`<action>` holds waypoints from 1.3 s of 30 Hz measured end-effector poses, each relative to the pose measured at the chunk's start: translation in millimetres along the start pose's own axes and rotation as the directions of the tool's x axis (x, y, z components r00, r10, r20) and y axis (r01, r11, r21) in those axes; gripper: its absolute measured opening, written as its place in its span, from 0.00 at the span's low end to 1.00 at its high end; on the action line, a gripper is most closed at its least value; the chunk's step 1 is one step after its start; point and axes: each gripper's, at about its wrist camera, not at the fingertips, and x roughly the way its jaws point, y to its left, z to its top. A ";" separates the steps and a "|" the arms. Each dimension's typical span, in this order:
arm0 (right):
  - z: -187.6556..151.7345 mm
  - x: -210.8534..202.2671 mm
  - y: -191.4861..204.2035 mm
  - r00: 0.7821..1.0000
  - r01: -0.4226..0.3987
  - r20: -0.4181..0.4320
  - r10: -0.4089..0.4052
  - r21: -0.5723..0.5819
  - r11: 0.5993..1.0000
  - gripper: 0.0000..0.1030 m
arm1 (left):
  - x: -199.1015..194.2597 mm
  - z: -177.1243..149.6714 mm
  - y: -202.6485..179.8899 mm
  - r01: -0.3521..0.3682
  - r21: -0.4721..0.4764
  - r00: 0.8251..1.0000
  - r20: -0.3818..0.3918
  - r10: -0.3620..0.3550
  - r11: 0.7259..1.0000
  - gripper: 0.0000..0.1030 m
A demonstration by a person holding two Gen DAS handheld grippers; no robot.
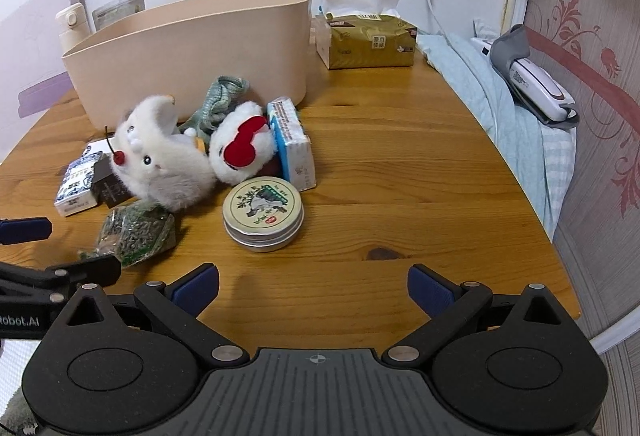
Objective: Organize objects
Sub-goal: 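Grasp the herb bag with the left tool while the right tool grasps the round tin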
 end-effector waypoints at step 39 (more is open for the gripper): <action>24.5 48.1 1.2 1.000 -0.002 -0.016 0.001 -0.038 0.999 0.97 | 46.4 27.3 -21.6 0.040 0.087 0.999 -0.007 -0.040 0.995 0.78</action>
